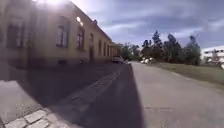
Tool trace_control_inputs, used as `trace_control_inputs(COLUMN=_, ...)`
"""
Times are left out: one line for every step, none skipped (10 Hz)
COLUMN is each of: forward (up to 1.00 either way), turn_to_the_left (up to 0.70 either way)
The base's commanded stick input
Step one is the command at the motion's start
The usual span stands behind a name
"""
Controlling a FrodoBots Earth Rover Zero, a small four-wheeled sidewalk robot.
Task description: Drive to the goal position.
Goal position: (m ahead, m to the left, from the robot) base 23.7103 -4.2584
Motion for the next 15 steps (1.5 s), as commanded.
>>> trace_control_inputs(forward=0.7, turn_to_the_left=0.06)
trace_control_inputs(forward=0.7, turn_to_the_left=0.06)
trace_control_inputs(forward=0.7, turn_to_the_left=0.06)
trace_control_inputs(forward=0.7, turn_to_the_left=0.06)
trace_control_inputs(forward=0.7, turn_to_the_left=0.06)
trace_control_inputs(forward=0.7, turn_to_the_left=0.06)
trace_control_inputs(forward=0.7, turn_to_the_left=0.06)
trace_control_inputs(forward=0.7, turn_to_the_left=0.06)
trace_control_inputs(forward=0.7, turn_to_the_left=0.06)
trace_control_inputs(forward=0.7, turn_to_the_left=0.06)
trace_control_inputs(forward=0.7, turn_to_the_left=0.06)
trace_control_inputs(forward=0.7, turn_to_the_left=0.06)
trace_control_inputs(forward=0.7, turn_to_the_left=0.06)
trace_control_inputs(forward=0.7, turn_to_the_left=0.06)
trace_control_inputs(forward=0.7, turn_to_the_left=0.06)
